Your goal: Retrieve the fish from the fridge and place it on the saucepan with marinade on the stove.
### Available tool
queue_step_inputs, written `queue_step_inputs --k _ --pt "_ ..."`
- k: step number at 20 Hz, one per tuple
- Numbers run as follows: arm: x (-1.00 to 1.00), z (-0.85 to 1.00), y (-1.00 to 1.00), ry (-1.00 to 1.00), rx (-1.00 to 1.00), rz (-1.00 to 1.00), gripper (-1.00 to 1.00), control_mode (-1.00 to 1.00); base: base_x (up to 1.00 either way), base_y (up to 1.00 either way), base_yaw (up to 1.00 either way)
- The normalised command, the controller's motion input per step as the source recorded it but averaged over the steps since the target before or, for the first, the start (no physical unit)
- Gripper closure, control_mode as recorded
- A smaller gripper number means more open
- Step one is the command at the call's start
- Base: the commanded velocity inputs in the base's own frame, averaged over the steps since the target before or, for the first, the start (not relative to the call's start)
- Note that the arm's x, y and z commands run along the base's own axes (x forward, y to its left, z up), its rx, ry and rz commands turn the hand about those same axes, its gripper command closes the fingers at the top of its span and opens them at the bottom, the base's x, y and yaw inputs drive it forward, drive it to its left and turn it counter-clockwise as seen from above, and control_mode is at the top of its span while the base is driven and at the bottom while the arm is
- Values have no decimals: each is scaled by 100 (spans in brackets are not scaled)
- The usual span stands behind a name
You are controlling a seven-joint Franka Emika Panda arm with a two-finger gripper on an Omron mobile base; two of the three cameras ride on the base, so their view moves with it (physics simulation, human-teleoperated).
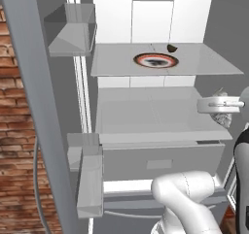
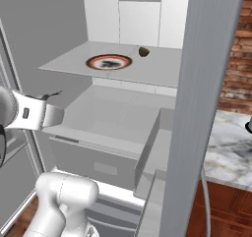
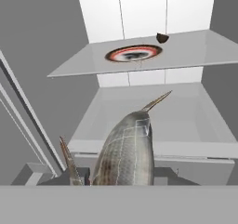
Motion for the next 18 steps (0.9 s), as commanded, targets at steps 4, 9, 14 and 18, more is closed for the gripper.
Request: queue_step_inputs --k 4,9,14,18 --pt "0 0 0 0 0 0 100 100 -62 -3 0" --pt "0 0 0 0 0 0 100 100 -73 0 0" --pt "0 0 0 0 0 0 100 100 -81 0 1" --pt "0 0 0 0 0 0 100 100 -74 0 6"
